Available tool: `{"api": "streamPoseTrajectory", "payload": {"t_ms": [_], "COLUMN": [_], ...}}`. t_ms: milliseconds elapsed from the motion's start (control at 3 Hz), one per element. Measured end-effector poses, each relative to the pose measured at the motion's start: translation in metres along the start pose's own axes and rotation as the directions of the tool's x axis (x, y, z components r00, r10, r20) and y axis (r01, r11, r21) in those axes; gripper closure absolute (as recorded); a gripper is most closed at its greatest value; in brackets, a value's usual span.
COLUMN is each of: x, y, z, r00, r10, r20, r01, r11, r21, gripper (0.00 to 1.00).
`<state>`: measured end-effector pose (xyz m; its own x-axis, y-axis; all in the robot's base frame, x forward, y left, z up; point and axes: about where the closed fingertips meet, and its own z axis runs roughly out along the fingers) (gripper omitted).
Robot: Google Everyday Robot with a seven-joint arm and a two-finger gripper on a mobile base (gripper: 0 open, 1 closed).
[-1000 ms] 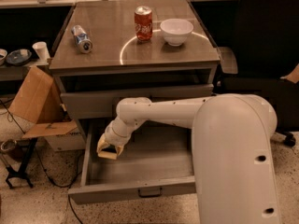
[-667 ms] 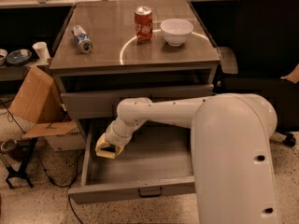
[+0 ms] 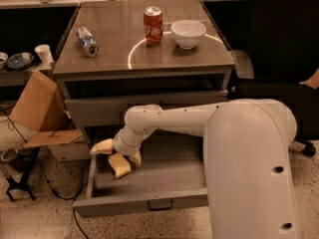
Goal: Place sponge into middle drawer
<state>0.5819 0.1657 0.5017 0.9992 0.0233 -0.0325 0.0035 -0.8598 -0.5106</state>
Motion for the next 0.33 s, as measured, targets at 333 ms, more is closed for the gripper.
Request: {"api": "streamPoseTrajectory", "payload": {"t_ms": [333], "x": [0.0], "y": [0.0], "z": [0.0], "r00": [1.0], "r10": [0.0], "r20": [0.0], "r01": [0.0], "r11": [1.0], "r21": [0.0], "gripper": [0.0]}}
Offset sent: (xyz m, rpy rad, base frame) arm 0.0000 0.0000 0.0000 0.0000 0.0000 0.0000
